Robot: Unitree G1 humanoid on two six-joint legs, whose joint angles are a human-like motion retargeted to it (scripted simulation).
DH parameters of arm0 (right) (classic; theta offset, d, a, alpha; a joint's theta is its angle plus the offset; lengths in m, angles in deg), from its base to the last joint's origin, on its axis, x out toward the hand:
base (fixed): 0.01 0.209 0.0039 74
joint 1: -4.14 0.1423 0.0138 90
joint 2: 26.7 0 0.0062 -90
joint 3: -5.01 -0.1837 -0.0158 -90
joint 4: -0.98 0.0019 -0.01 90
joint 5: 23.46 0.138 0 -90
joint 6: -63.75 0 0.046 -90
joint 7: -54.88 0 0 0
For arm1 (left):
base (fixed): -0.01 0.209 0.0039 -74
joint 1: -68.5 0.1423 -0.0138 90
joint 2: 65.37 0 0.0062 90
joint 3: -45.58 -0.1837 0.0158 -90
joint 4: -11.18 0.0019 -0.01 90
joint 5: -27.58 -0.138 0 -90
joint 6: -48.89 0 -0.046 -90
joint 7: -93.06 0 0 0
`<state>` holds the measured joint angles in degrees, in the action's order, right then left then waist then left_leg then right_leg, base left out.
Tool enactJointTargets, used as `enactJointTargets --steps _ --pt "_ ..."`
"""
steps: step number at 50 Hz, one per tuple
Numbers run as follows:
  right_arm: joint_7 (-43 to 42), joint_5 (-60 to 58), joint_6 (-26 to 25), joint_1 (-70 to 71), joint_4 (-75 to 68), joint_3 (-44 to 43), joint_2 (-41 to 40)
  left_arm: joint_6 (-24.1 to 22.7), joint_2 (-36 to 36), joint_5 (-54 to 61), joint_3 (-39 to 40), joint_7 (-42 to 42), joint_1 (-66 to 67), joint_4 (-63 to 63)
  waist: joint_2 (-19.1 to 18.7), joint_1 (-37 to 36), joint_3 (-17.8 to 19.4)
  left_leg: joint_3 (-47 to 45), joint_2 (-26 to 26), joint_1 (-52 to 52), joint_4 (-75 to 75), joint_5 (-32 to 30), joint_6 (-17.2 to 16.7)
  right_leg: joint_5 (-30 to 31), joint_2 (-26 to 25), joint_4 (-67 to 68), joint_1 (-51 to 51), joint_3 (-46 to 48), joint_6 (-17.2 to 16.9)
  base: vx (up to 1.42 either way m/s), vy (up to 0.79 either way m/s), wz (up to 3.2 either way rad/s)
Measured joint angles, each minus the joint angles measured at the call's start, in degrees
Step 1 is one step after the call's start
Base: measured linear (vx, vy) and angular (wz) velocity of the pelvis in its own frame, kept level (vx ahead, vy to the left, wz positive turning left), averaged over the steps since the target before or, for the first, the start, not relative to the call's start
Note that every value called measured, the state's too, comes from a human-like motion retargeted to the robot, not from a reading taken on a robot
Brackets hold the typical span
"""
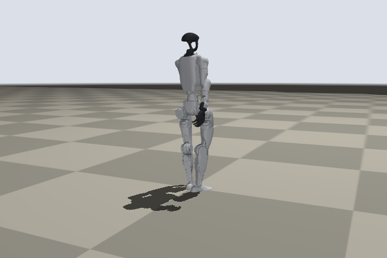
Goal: In place motions
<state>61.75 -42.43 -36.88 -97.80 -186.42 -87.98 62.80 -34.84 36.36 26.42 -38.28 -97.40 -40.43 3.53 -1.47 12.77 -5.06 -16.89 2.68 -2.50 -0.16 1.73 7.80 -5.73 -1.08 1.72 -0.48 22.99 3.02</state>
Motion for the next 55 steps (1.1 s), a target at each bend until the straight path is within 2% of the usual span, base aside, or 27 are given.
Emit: enactJointTargets --steps 7,13,20,23,25,27,35,41,50,55 --pt "-1.03 4.32 1.12 -1.27 0.11 -2.99 0.47 -1.43 -1.02 -2.78 -2.33 1.08 -1.5 -4.09 -0.39 0.19 0.15 -0.86 -0.12 0.35 -0.01 0.27 -0.15 0.13 -0.03 -0.01 0.03 -0.49 0.17 -0.01 0.0 -0.09" --pt "-0.97 6.01 1.4 3.55 0.57 1.38 -3.27 -1.08 -1.11 -5.45 -2.03 0.99 2.91 2.3 -1.44 -0.12 -0.33 -0.58 -0.16 0.01 0.0 0.22 -0.22 -0.12 -0.08 -0.02 0.19 -0.02 0.21 0.0 0.01 0.03" --pt "-0.16 2.09 3.75 12.9 6.06 12.01 -8.68 -1.5 -1.1 -7.96 2.9 4.18 13.67 14.41 -2.06 -0.84 -0.4 1.27 0.69 0.03 0.09 0.03 -0.23 -0.41 0.29 -0.36 -0.23 1.44 0.41 0.01 0.04 0.28" --pt "2.81 -0.39 5.16 16.89 10.82 16.11 -9.83 -2.38 -1.63 -8.3 6.12 5.98 20.53 15.05 -2.17 -2.03 -0.32 0.9 0.75 0.1 0.13 0.08 -0.34 -0.63 0.45 -0.27 -0.35 0.87 0.34 0.01 0.01 0.15" --pt "4.41 -1.33 6.45 19.85 15.01 17.73 -10.49 -3.23 -2.49 -8.46 8.94 5.91 25.98 15.04 -2.3 0.31 -0.63 3.93 0.97 0.35 0.16 0.4 -1.15 -1.07 1.23 -0.33 -0.43 3.66 0.0 0.03 0.03 0.78" --pt "4.75 -0.84 7.45 21.89 18.55 18.96 -11.18 -3.12 -3.52 -8.13 11.7 5.1 30.81 14.69 -2.53 -2.59 -0.19 1.18 0.87 -0.07 0.15 -0.03 -0.45 -0.96 0.53 -0.15 -0.32 0.85 0.26 0.01 0.02 -0.27" --pt "5.53 5.15 9.52 25.73 25.93 18.22 -12.62 0.69 -6.41 -5.85 18.39 3.27 41.38 15.05 -2.62 -2.82 0.15 2.5 1.32 -0.11 0.11 -0.21 -0.69 -1.47 0.96 -0.18 -0.73 2.47 0.0 0.03 0.03 0.18" --pt "5.27 4.41 9.48 23.73 23.44 18.11 -12.37 3.07 -5.37 -4.99 18.0 1.8 39.37 15.05 -2.33 -2.76 -0.03 2.17 1.32 -0.15 -0.04 -0.18 -0.73 -1.41 1.05 -0.13 -0.5 2.43 -0.07 0.05 0.03 -0.02" --pt "3.46 -0.92 6.39 15.29 11.58 11.9 -9.54 -2.74 -0.6 -0.47 9.39 11.51 23.92 13.2 -1.83 -1.75 -0.45 0.77 0.73 -0.35 -0.5 0.06 -0.54 -0.58 0.61 -0.15 0.72 0.69 -0.1 0.05 0.02 -0.27" --pt "3.03 -0.85 3.31 10.0 6.13 6.05 -5.47 -2.34 -0.79 0.06 3.02 8.62 13.53 8.79 -1.75 -0.98 -0.4 0.08 0.5 -0.5 -0.65 0.12 -0.38 -0.06 0.44 -0.24 1.23 -0.08 -0.08 0.02 0.02 -0.28"
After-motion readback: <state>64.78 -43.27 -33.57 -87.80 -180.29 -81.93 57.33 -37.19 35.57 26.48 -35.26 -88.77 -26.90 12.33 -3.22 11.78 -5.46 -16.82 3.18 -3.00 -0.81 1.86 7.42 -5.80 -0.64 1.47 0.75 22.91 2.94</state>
